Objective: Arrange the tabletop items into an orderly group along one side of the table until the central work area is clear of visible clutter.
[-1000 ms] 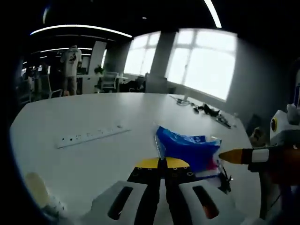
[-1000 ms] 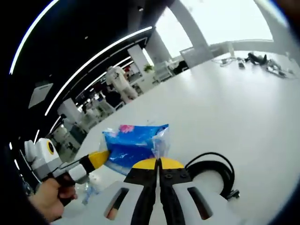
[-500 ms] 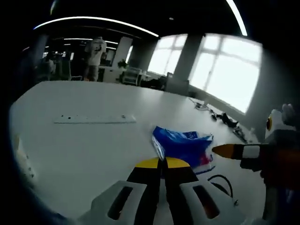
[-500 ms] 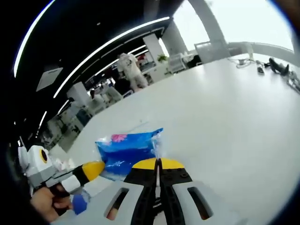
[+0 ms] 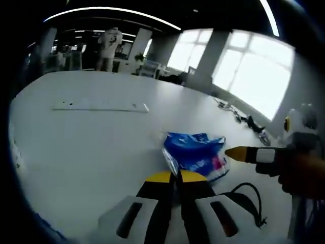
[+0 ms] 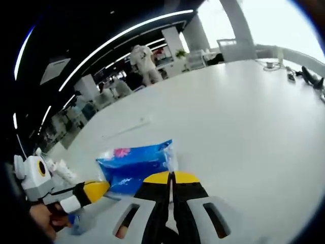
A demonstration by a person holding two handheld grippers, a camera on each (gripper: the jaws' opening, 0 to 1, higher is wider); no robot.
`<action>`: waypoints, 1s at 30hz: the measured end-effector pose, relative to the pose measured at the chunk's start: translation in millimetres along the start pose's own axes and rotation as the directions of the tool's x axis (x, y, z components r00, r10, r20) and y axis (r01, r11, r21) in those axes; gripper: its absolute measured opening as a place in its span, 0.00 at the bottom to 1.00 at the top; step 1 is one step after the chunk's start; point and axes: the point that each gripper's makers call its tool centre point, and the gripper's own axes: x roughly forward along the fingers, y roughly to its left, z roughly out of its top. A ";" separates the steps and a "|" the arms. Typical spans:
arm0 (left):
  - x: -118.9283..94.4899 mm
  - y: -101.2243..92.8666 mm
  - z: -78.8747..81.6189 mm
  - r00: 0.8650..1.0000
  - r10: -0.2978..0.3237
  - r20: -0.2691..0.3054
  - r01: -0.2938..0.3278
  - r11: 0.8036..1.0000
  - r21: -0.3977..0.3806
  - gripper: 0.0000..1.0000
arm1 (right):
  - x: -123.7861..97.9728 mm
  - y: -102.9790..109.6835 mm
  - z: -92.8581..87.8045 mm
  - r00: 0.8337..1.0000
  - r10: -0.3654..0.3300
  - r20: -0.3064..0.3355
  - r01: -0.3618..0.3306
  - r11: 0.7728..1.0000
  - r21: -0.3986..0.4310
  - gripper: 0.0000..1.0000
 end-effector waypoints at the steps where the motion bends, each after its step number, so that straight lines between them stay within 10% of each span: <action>1: 1.7 1.4 -2.0 1.000 0.001 -0.011 -0.001 1.000 0.000 0.03 | 0.9 -1.2 -0.4 1.000 -0.003 -0.002 0.003 1.000 0.002 0.00; 30: 0.6 7.6 -19.0 0.997 0.036 -0.069 -0.034 0.999 0.022 0.11 | 4.6 -9.2 -9.9 1.000 -0.005 -0.027 0.007 0.998 0.059 0.00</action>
